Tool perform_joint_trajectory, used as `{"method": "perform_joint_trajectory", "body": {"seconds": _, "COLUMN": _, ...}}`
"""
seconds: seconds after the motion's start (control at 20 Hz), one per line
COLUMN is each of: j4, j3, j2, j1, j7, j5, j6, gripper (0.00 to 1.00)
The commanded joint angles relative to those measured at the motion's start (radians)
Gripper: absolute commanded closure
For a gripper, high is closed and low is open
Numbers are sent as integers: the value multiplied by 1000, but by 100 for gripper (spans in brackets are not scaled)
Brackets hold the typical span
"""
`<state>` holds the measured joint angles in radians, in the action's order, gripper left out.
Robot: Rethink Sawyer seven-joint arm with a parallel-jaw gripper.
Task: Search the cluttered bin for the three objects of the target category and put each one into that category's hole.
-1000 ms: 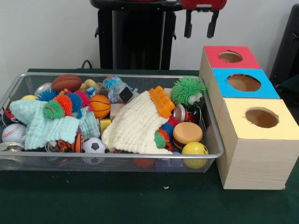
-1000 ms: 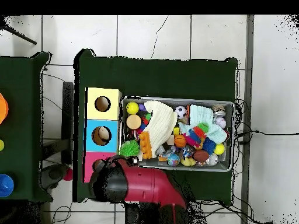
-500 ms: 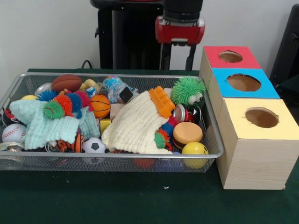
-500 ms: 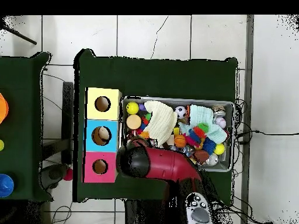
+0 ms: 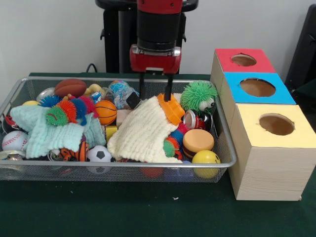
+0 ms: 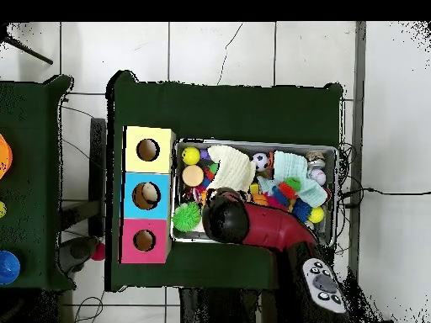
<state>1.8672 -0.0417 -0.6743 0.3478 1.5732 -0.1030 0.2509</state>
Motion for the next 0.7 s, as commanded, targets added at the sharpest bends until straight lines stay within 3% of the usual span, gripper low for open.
{"method": "perform_joint_trajectory", "body": {"seconds": 0.05, "j4": -121, "j3": -128, "j2": 92, "j1": 81, "j7": -24, "j5": -96, "j6": -40, "gripper": 0}}
{"method": "perform_joint_trajectory", "body": {"seconds": 0.45, "j4": -179, "j3": -52, "j2": 210, "j1": 46, "j7": 79, "j5": -160, "j6": -191, "gripper": 0}}
{"method": "perform_joint_trajectory", "body": {"seconds": 0.7, "j4": -185, "j3": -41, "j2": 263, "j1": 41, "j7": 120, "j5": -136, "j6": -226, "gripper": 0}}
